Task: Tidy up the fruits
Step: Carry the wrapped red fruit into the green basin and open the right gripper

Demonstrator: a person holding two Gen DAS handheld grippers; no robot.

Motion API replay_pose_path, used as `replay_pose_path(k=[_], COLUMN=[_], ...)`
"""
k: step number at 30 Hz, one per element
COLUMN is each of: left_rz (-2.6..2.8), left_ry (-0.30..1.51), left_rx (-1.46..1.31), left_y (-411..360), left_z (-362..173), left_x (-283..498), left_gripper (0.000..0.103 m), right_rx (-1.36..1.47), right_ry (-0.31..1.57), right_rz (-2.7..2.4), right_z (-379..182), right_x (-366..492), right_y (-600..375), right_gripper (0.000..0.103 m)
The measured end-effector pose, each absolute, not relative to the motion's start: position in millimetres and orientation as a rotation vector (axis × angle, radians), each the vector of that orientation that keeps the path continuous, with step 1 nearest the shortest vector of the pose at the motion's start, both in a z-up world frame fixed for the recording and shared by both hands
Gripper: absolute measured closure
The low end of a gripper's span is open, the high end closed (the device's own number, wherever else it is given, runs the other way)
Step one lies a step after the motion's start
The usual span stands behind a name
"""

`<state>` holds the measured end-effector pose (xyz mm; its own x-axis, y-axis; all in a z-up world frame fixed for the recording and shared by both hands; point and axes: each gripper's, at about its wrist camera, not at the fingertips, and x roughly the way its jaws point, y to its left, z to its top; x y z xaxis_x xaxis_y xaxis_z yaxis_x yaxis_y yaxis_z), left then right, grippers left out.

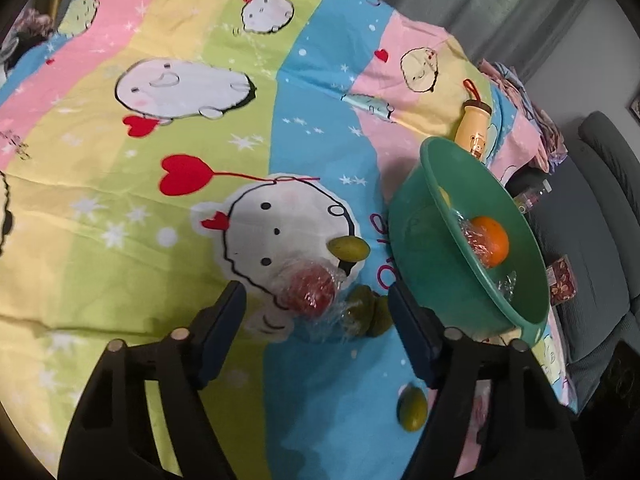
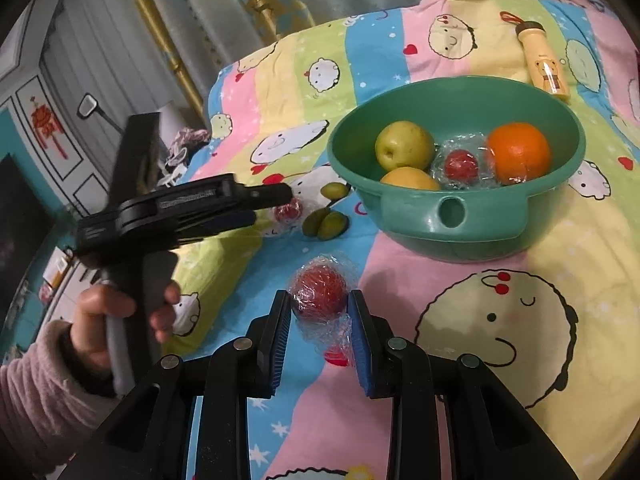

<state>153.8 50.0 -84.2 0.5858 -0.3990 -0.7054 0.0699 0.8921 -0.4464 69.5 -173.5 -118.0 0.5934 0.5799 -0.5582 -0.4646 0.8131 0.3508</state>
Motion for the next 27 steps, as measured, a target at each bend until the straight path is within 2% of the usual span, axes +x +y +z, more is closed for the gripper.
replay_pose_path(k=[2, 4, 5, 7, 12, 15, 18, 27], left_rz=[-0.276, -0.266, -0.263, -0.243, -0.221, -0.216, -0.215, -0.194], left_ry=[0.917, 0.92, 0.924, 0.932, 0.923, 0.917, 0.919, 0.899], left_rx=[-0.408, -0.409, -0.409, -0.392, -0.291, -0.247, -0.246, -0.227], left_y=[49.9, 50.5, 50.5, 49.9, 42.1, 38.9, 39.6, 43.9], left_z=[-86.7, -88.3, -89.3, -91.7, -93.2, -94.6, -93.6, -80.8], left_x=[158.2, 161.8, 163.0, 165.3, 163.5, 163.6, 162.4, 141.0], left_gripper=[0.037, 0.048, 0.049, 0.061, 0.063, 0.07, 0.072, 0.073], right_rx=[0.183, 0.19, 0.194, 0.204, 0.207, 0.208, 0.206, 0.21], right_ry=[0.709, 0.709, 0.708, 0.706, 0.7, 0.698, 0.692, 0.682], right_rz=[0.613, 0.615, 0.613, 0.615, 0.614, 0.614, 0.621, 0.631], right_z=[-119.0, -119.6, -119.8, -119.8, -119.0, -118.6, -117.4, -112.8], right_x=[68.9, 69.9, 69.7, 69.2, 69.2, 68.7, 68.1, 65.5], right_y=[-176.2, -179.1, -180.3, -182.6, -184.7, -184.5, -184.4, -184.3], right_gripper=[0.072, 0.072, 0.072, 0.072, 0.072, 0.072, 0.072, 0.072])
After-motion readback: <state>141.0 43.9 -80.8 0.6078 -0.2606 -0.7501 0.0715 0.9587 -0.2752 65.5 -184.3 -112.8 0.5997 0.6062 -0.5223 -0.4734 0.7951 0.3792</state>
